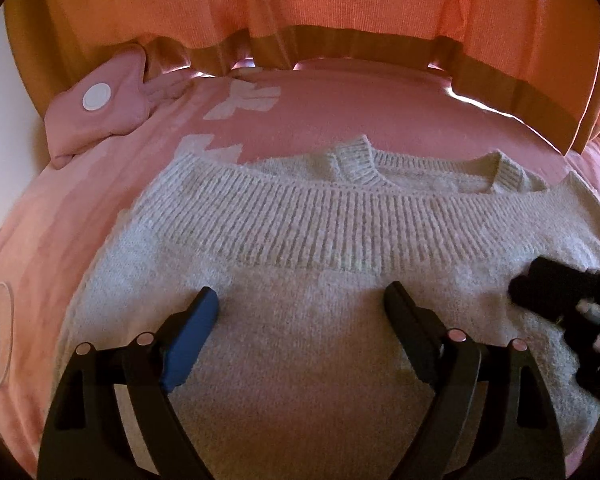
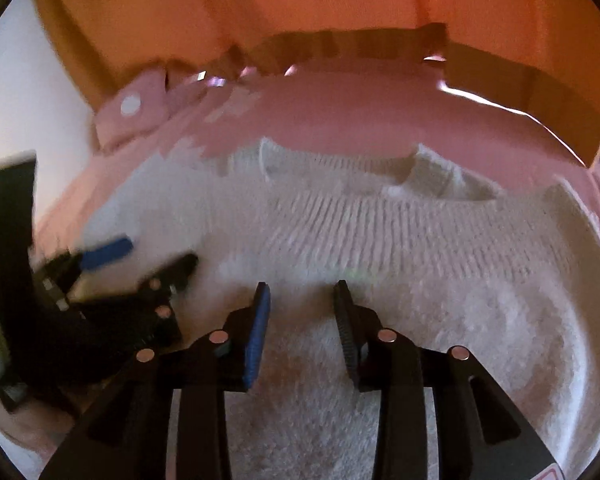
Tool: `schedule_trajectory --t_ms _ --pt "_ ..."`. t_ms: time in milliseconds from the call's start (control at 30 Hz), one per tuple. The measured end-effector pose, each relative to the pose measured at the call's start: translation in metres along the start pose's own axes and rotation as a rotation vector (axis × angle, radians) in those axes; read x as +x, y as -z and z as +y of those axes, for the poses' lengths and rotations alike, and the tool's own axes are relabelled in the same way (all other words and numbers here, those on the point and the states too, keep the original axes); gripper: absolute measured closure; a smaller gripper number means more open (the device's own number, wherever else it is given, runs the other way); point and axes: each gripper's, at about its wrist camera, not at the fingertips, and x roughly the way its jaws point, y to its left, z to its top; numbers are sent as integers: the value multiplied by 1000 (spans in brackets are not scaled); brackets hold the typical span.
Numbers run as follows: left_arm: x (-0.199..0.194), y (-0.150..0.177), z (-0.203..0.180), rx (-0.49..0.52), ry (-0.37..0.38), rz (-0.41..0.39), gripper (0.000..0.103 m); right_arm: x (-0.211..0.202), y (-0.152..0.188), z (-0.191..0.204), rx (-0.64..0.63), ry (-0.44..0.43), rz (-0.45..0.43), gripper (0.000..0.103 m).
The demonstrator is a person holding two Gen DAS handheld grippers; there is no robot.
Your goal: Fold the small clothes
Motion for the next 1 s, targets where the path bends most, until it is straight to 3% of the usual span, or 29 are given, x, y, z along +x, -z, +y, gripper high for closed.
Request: schedule_trajectory --t_ms 100,300,433,533,633,700,833,1000 --pt "0 0 0 2 1 -2 20 9 -4 -13 26 61 25 70" --pt "0 -1 0 -7 -9 2 16 5 -8 -20 71 41 11 69" --pt "0 -1 -1 -3 -19 -2 15 14 -6 -13 3 92 44 68" --pt "0 -1 -2 -6 -25 -8 14 1 -7 -12 -2 109 0 68" --pt "0 -1 -1 -6 -22 -10 14 -26 -15 -33 44 193 -124 67" --pt "0 -1 0 -8 -20 -10 14 -34 -19 -62 130 248 -149 61" --pt "0 -1 -1 -7 -24 -14 13 -26 -15 -129 339 304 -50 61" --pt "0 0 -1 -7 -25 -18 13 -17 -16 -139 318 337 -14 59"
